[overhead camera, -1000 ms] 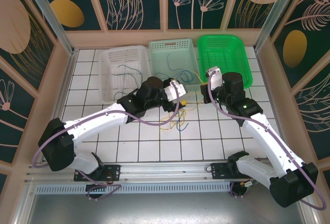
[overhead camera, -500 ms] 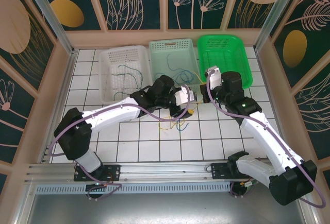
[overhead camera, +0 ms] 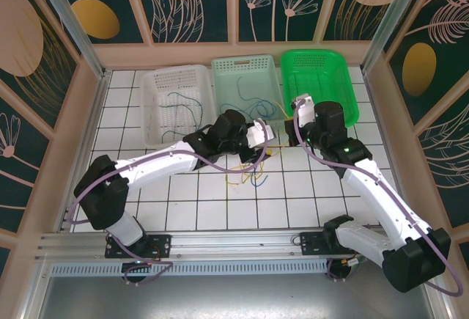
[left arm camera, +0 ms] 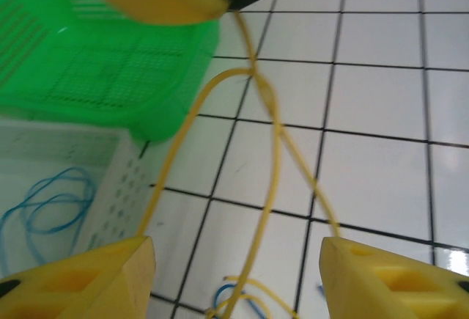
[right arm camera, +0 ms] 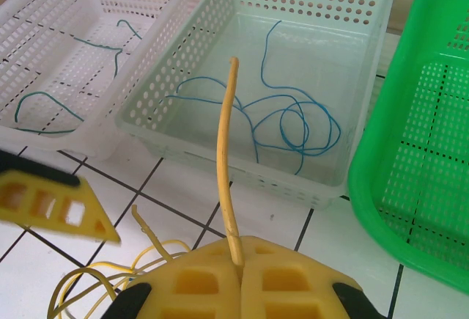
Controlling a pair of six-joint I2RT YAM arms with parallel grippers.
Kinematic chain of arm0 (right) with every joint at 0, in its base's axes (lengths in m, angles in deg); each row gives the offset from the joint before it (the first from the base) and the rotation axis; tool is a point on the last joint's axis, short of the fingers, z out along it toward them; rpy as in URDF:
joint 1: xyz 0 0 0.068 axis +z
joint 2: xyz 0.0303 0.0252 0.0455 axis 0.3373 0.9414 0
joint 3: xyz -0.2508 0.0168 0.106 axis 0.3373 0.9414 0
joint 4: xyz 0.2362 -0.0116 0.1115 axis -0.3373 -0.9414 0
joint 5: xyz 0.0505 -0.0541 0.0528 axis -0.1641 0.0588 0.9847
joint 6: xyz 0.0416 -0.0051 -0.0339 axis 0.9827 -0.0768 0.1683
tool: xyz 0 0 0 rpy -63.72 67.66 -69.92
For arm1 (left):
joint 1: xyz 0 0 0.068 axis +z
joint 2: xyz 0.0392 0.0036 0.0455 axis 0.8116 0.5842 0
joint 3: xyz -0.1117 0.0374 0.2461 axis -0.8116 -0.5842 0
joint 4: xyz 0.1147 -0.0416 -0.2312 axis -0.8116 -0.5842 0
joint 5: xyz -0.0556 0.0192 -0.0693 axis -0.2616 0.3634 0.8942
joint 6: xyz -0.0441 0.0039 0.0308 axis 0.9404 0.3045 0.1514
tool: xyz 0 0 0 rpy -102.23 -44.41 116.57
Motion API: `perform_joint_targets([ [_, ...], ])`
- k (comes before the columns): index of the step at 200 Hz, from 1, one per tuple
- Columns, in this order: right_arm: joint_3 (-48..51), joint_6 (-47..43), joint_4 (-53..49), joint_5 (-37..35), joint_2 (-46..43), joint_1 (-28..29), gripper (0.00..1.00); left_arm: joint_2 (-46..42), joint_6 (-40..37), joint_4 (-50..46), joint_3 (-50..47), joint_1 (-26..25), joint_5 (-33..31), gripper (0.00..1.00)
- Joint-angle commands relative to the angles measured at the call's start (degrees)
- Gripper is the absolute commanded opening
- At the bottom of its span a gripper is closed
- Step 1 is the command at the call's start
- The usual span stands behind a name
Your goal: Untangle the cables
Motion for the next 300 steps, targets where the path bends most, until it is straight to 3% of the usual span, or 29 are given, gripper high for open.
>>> perform_joint_targets([
  [1, -1.3, -0.5, 1.5, -0.8, -0.5, 0.2, 0.00, -4.3, 3.6, 6.5, -2.2, 1.1, -5.9, 0.65],
  [37, -1.2, -0.7, 1.7, 1.3, -0.7, 0.2, 0.00, -3.1, 4.9, 6.4, -0.4, 2.2, -6.1, 0.65],
  [88, -0.9, -0.6, 1.9, 2.0, -1.1, 0.2, 0.00, 2.7, 1.3, 1.6, 5.6, 2.8, 1.1, 0.63],
  [155, -0.7, -0.5, 2.4, 3.5, -1.6, 0.2, 0.00, 7.4, -0.9, -0.9, 9.0, 2.9, 2.3, 0.59],
  [171, -0.7, -0.5, 2.3, 4.0, -1.9, 0.3, 0.00, 8.5, -1.0, -1.1, 9.7, 2.9, 2.0, 0.52],
  [212, 0.1, -0.5, 2.4, 6.1, -2.1, 0.3, 0.00, 9.9, -0.5, 0.1, 11.3, 3.1, 0.5, 0.18],
  [232, 0.9, 0.5, 3.4, 7.0, -2.2, 0.1, 0.00, 10.1, 0.6, 1.7, 11.4, 3.2, -0.7, 0.07],
  [240, 1.2, 1.3, 3.9, 7.6, -2.1, 0.1, 0.12, 10.0, 1.3, 2.6, 11.2, 3.3, -0.8, 0.02],
  [250, 1.4, 2.5, 4.6, 7.2, -2.1, 0.1, 0.38, 9.9, 2.5, 3.7, 11.0, 3.5, -0.3, 0.00],
  [257, 1.4, 3.6, 5.0, 5.7, -2.2, 0.1, 0.62, 9.7, 3.5, 4.6, 10.8, 3.7, 0.1, 0.00],
  [264, 1.5, 4.8, 5.6, 3.6, -2.6, 0.0, 0.75, 9.5, 4.4, 5.7, 10.4, 3.8, 0.6, 0.00],
  [280, 2.1, 7.7, 7.1, -2.0, -4.3, -0.6, 0.85, 8.5, 6.4, 8.8, 8.8, 4.3, 1.5, 0.00],
  [300, 2.4, 10.9, 7.8, -4.1, -6.7, -3.0, 0.87, 7.3, 8.5, 11.9, 7.1, 4.9, 2.5, 0.00],
])
